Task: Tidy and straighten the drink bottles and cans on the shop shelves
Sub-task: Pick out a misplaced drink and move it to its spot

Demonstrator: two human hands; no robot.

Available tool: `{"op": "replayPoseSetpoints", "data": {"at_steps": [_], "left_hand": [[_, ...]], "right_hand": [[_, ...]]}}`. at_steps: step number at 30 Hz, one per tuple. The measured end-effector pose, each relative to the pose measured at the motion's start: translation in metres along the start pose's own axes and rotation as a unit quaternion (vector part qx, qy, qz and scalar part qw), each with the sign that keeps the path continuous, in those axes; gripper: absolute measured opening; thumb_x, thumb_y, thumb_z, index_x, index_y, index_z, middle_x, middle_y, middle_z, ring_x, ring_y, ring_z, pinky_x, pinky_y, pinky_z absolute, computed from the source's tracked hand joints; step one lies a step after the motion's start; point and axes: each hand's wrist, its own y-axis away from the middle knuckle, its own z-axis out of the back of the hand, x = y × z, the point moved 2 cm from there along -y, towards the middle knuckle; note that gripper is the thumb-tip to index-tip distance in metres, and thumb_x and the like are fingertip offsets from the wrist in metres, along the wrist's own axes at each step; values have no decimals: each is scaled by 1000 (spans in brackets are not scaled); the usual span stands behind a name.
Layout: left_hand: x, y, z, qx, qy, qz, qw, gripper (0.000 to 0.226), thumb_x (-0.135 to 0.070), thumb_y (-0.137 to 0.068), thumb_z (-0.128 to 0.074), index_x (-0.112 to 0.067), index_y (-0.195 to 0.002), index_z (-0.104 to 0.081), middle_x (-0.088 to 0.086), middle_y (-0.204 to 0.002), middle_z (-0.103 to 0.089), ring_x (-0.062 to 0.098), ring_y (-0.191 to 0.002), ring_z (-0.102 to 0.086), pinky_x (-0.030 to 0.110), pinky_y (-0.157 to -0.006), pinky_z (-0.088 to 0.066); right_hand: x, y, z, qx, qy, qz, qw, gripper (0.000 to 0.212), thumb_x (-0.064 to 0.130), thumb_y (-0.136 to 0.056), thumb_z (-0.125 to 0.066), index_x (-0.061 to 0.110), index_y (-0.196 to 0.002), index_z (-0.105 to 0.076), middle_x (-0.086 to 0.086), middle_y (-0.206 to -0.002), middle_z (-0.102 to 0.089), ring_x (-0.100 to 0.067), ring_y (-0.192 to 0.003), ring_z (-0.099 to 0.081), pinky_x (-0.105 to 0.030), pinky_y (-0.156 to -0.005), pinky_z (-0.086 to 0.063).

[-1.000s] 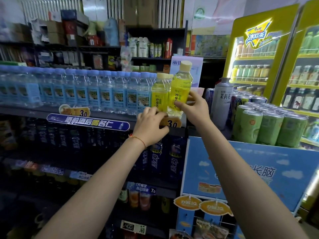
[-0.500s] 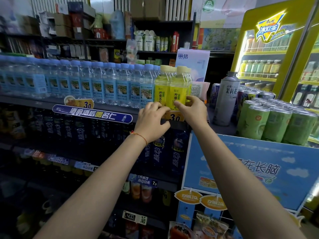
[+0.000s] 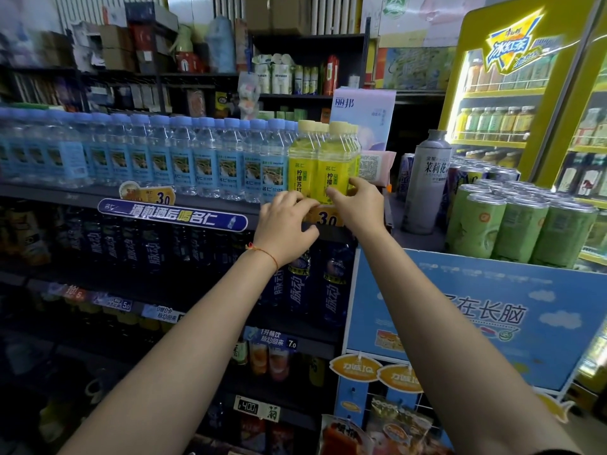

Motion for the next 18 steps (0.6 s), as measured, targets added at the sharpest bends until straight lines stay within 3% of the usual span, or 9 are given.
{"op": "replayPoseSetpoints", "data": {"at_steps": [4,7,9,11,13,15,18], "left_hand": [[0,-2,-3,21,-10,8,1000,51,-33,-92,-56,-26,-142,-49,0,-137,-48,20,-135,-34,47,-111,-26],[2,-2,-3,33,-15,0,999,56,-34,-92,-57,-23,-146,-45,0,-142,-46,21,-138,-33,45,-114,-23],[4,1,-2,33,1,-12,999,61,-32,-92,-59,-22,-149,-40,1,-147,-43,21,-141,-31,45,-116,-21],[8,8,1,15,24,-18,999,61,-29,-90,-62,-20,-147,-43,3,-148,-44,24,-142,-31,46,-116,-23],[15,21,6,-49,44,-15,998,46,-23,-86,-62,-18,-132,-58,7,-131,-55,27,-127,-45,45,-106,-37],[26,44,9,-119,64,28,990,23,-22,-84,-60,-15,-105,-68,5,-104,-62,25,-101,-54,38,-85,-46],[51,84,-2,-75,107,147,980,20,-33,-86,-53,-19,-79,-65,-3,-74,-63,20,-71,-59,34,-61,-47]], "right_hand": [[4,5,1,3,-6,-13,1000,68,44,-88,-67,6,-142,-50,-11,-124,-62,-22,-106,-60,-35,-85,-52],[11,21,1,-56,14,18,998,60,40,-90,-63,8,-139,-49,-12,-130,-50,-26,-120,-49,-40,-100,-44],[18,36,3,-112,6,83,990,38,29,-91,-61,10,-123,-58,-8,-116,-54,-23,-108,-51,-37,-93,-45],[25,50,3,-102,-36,125,986,15,21,-91,-59,11,-101,-63,-1,-93,-59,-15,-85,-54,-29,-76,-45],[28,66,-5,-36,-78,129,988,9,18,-92,-58,15,-85,-63,8,-72,-58,-7,-68,-52,-23,-62,-41],[27,84,-18,30,-106,114,987,18,20,-92,-58,21,-74,-60,12,-64,-56,-4,-64,-52,-21,-58,-37],[10,116,-47,137,-134,70,979,19,19,-94,-57,14,-76,-64,2,-65,-62,-11,-61,-56,-27,-58,-44]]}}
